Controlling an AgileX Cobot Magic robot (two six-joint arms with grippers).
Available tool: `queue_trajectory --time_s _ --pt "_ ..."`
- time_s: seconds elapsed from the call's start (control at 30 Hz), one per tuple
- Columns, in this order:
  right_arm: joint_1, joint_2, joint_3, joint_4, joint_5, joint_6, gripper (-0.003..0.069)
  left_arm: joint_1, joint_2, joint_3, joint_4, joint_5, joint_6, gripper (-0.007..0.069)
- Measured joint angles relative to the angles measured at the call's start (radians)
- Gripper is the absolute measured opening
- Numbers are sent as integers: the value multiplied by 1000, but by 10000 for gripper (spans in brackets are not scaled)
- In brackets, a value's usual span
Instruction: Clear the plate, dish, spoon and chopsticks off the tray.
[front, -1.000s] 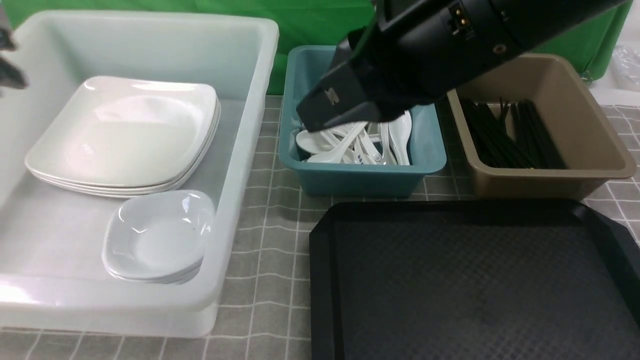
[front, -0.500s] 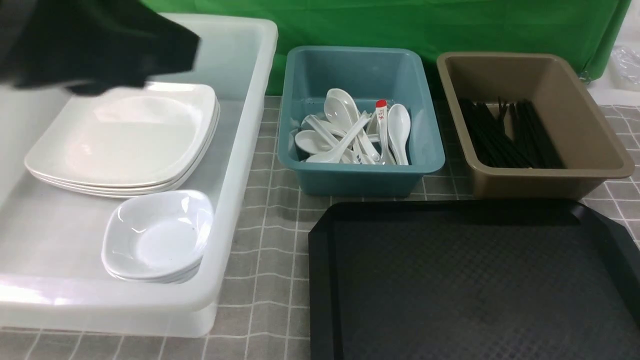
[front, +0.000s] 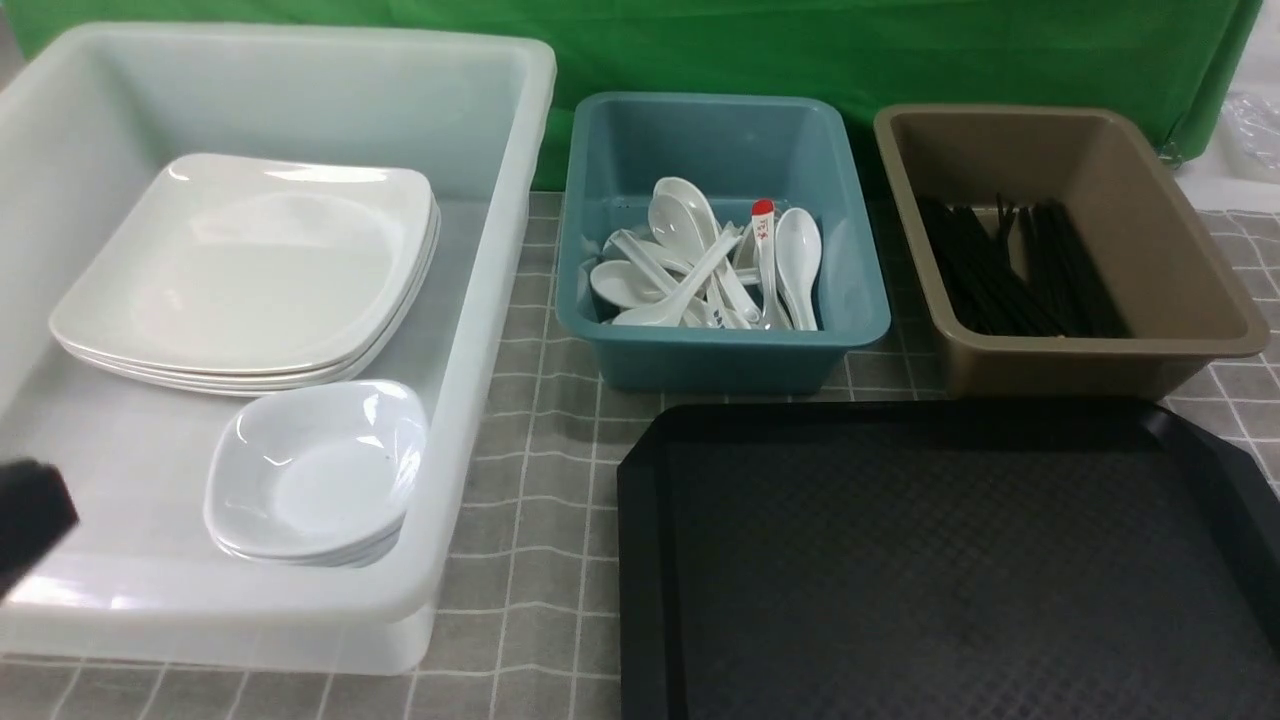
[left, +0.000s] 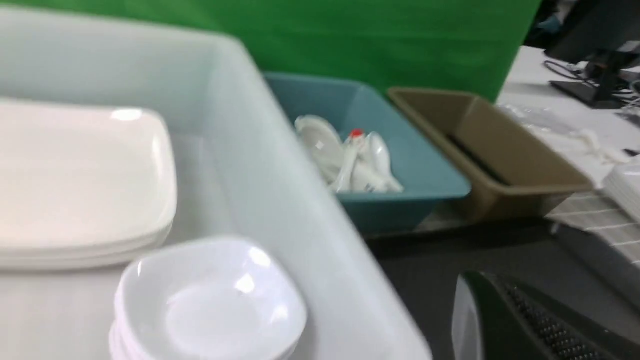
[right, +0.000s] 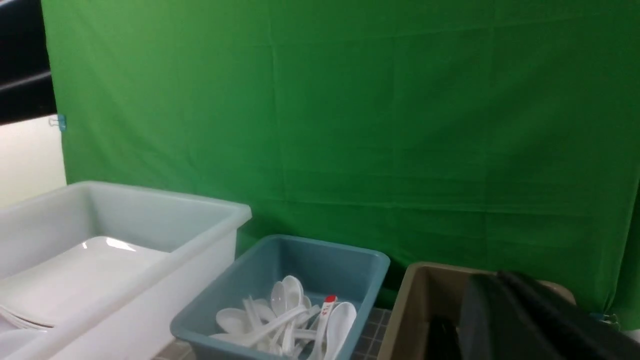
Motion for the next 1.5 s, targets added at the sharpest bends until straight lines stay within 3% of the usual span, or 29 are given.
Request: queue_trajectory --time_s 0.23,0.37,1.0,1.1,1.17,1.3,1.5 --pt "0 -62 54 -15 -58 14 55 0 -27 194 14 -310 -21 1" --pt "0 -62 55 -20 -68 14 80 0 -27 208 16 -398 -21 1" --pt "0 -62 55 -21 -71 14 120 0 -27 209 17 -412 -21 1" --pt "0 -62 55 -21 -71 14 129 2 -34 216 9 -419 35 1" --pt "0 -62 55 -21 -71 14 134 42 -54 243 -73 -445 119 1" --pt "0 -62 55 -21 -71 14 146 235 -115 340 -243 -530 311 2" --pt "0 -62 55 -21 -71 14 162 545 -232 463 -351 -520 354 2"
